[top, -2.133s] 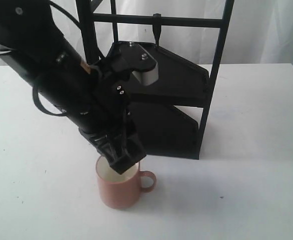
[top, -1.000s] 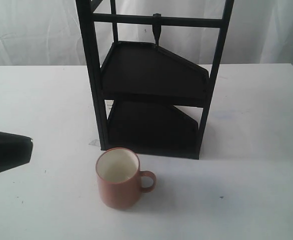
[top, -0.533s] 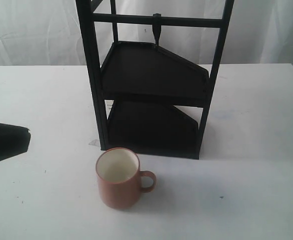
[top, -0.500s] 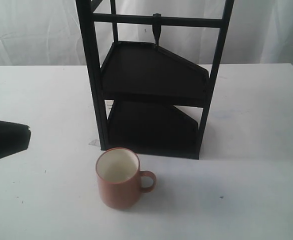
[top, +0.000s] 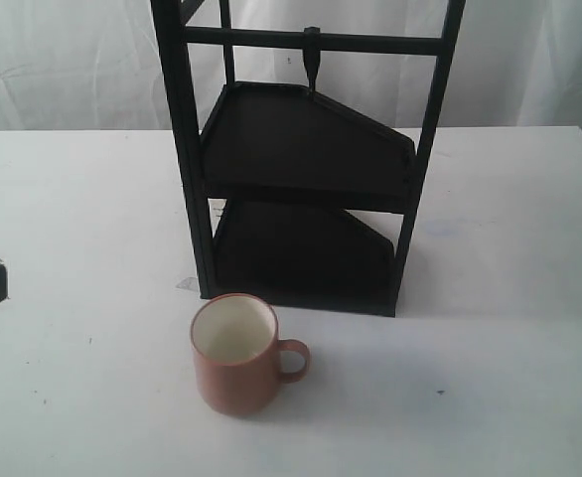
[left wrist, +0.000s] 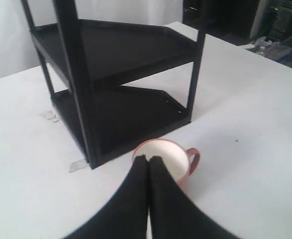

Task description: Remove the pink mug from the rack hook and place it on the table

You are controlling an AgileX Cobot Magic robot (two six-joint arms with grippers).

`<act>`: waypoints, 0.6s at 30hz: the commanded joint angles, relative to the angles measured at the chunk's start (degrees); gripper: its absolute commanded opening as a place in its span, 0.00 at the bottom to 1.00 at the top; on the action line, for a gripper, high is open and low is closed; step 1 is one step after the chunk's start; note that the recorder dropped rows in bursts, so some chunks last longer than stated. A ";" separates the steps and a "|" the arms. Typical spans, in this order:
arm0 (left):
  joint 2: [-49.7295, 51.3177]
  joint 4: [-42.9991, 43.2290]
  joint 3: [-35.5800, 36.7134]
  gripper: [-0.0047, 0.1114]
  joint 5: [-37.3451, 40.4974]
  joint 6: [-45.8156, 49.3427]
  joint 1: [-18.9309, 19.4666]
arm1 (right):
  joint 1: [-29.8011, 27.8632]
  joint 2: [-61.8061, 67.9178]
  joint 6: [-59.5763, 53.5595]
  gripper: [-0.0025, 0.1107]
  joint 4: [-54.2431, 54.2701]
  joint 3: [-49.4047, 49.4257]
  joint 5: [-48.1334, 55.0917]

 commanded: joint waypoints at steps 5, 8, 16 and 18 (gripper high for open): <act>-8.46 1.92 6.78 0.04 -0.46 -0.70 8.47 | -0.16 -0.37 0.00 0.02 0.00 0.29 -0.50; -11.08 1.92 9.56 0.04 -0.46 -0.70 11.12 | -0.16 -0.37 0.00 0.02 0.00 0.29 -0.50; -19.57 1.92 16.75 0.04 -0.46 -0.70 16.33 | -0.16 -0.37 0.00 0.02 0.00 0.29 -0.50; -21.09 1.92 17.96 0.04 -0.46 -0.70 17.58 | -0.16 -0.37 0.00 0.02 0.00 0.29 -0.50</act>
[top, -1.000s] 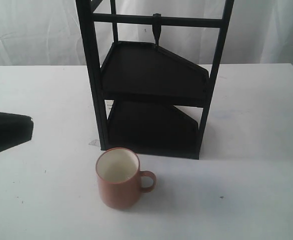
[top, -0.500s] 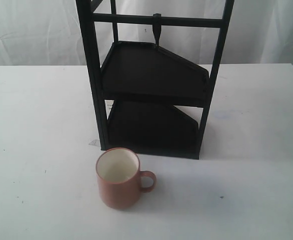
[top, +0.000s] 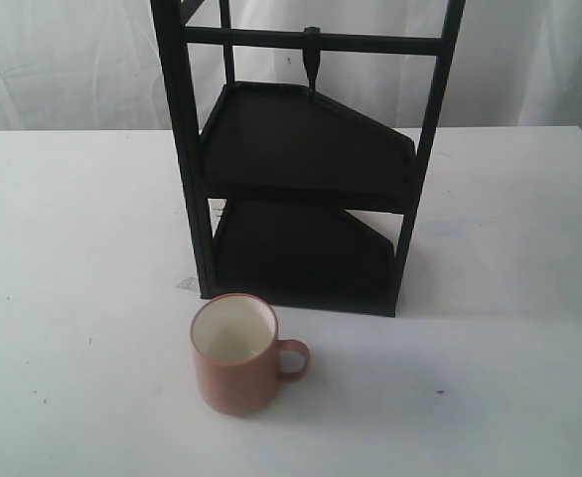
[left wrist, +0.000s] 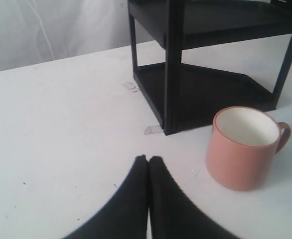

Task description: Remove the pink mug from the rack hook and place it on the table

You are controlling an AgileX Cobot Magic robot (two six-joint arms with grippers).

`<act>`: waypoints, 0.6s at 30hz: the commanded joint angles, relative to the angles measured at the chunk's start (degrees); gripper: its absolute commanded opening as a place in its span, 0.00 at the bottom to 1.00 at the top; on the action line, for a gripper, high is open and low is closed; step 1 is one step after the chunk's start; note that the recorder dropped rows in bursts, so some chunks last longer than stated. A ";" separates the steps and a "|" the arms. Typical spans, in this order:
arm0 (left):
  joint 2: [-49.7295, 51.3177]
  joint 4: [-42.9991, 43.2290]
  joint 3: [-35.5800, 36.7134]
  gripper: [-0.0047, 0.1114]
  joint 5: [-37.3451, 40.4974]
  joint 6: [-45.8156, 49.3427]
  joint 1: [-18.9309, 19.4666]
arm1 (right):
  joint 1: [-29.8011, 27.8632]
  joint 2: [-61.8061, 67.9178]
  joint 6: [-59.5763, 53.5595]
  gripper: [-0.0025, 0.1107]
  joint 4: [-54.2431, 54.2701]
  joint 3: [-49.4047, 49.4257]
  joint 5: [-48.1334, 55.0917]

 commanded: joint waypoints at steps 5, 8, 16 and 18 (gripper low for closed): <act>-5.77 -0.39 4.78 0.04 -1.20 -2.45 3.70 | -0.16 -0.37 0.00 0.02 0.00 0.29 -0.50; -6.77 -0.39 5.78 0.04 -1.20 -2.45 3.70 | -0.16 -0.37 0.00 0.02 0.00 0.29 -0.50; -7.30 -0.39 9.16 0.04 -2.85 -2.45 3.70 | -0.16 -0.37 0.00 0.02 0.00 0.29 -0.50; -7.30 -0.39 9.42 0.04 -2.74 -2.45 3.70 | -0.16 -0.37 0.00 0.02 0.00 0.29 -0.50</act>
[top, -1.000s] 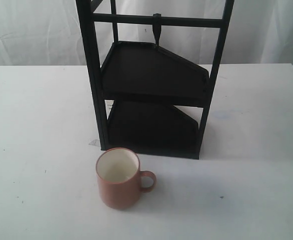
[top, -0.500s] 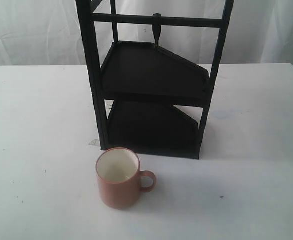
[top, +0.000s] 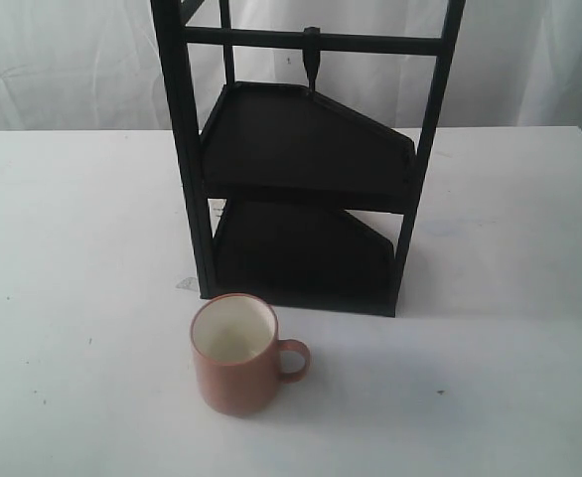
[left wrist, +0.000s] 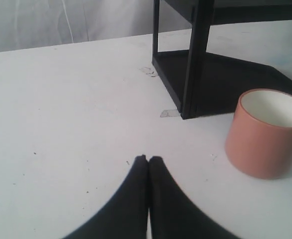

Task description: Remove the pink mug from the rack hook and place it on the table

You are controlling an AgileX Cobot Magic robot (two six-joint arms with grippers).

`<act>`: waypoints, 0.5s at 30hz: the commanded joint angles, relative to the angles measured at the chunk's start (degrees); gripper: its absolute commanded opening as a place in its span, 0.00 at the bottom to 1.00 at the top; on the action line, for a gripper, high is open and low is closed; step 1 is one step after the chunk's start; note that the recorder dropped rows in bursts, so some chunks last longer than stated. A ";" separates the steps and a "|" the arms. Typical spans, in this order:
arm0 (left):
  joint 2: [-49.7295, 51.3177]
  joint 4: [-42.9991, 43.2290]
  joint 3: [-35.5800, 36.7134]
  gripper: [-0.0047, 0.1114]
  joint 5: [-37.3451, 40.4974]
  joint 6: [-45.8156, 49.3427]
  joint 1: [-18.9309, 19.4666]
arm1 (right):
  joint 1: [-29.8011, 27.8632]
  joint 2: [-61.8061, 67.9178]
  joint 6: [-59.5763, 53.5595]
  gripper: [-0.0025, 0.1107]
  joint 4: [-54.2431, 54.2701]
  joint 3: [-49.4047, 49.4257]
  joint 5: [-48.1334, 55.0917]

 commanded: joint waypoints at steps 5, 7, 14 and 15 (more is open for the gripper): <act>-0.24 -0.39 1.23 0.04 -0.86 -0.24 0.19 | -0.16 -0.37 0.00 0.02 0.00 0.29 -0.50; -0.24 -0.39 2.18 0.04 -0.91 -0.24 0.19 | -0.16 -0.37 0.00 0.02 0.00 0.29 -0.50; -0.24 -0.39 2.61 0.04 1.61 -0.01 0.19 | -0.16 -0.37 0.00 0.02 0.00 0.29 -0.50; -0.24 -0.39 2.61 0.04 1.74 -0.01 0.19 | -0.16 -0.37 0.00 0.02 0.00 0.29 -0.50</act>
